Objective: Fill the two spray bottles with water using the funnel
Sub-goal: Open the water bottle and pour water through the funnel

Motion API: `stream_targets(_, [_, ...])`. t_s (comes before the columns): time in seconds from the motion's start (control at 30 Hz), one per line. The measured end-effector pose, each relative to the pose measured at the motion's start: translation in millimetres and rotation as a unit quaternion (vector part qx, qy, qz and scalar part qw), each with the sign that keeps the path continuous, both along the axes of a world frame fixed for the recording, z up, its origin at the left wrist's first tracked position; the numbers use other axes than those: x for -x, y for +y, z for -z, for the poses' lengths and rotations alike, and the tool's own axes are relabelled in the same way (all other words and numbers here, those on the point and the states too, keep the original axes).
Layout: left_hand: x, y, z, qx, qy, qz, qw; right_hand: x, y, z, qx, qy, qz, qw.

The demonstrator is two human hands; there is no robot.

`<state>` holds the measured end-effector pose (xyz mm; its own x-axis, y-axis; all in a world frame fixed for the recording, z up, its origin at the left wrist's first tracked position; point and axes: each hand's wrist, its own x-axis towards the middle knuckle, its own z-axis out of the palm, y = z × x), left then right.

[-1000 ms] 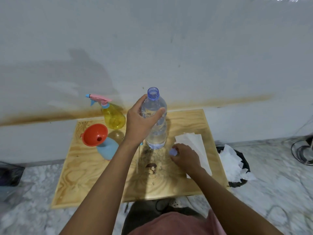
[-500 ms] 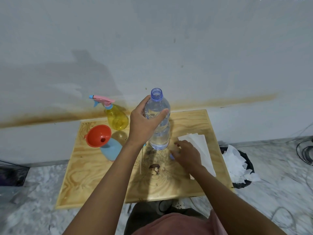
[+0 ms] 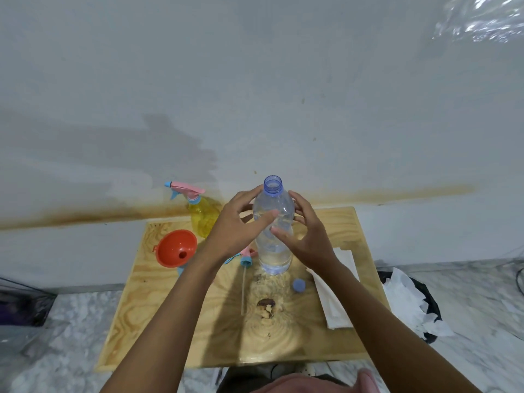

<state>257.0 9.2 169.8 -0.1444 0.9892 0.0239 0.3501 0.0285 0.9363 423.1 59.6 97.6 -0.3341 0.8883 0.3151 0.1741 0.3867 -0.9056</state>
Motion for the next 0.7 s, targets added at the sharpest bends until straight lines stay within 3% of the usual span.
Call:
stream_targets(0.13, [6, 2, -2, 0.008, 0.003, 0.028, 1.000, 12, 8, 6, -0.028, 0.028, 0.030, 0.999])
stream_targets(0.37, [13, 1, -2, 0.021, -0.026, 0.039, 0.999, 18, 30, 15, -0.073, 0.025, -0.024, 0.997])
stream_targets(0.7, [18, 5, -2, 0.027, -0.061, 0.023, 0.997, 26, 47, 21, -0.051, -0.002, -0.063, 0.997])
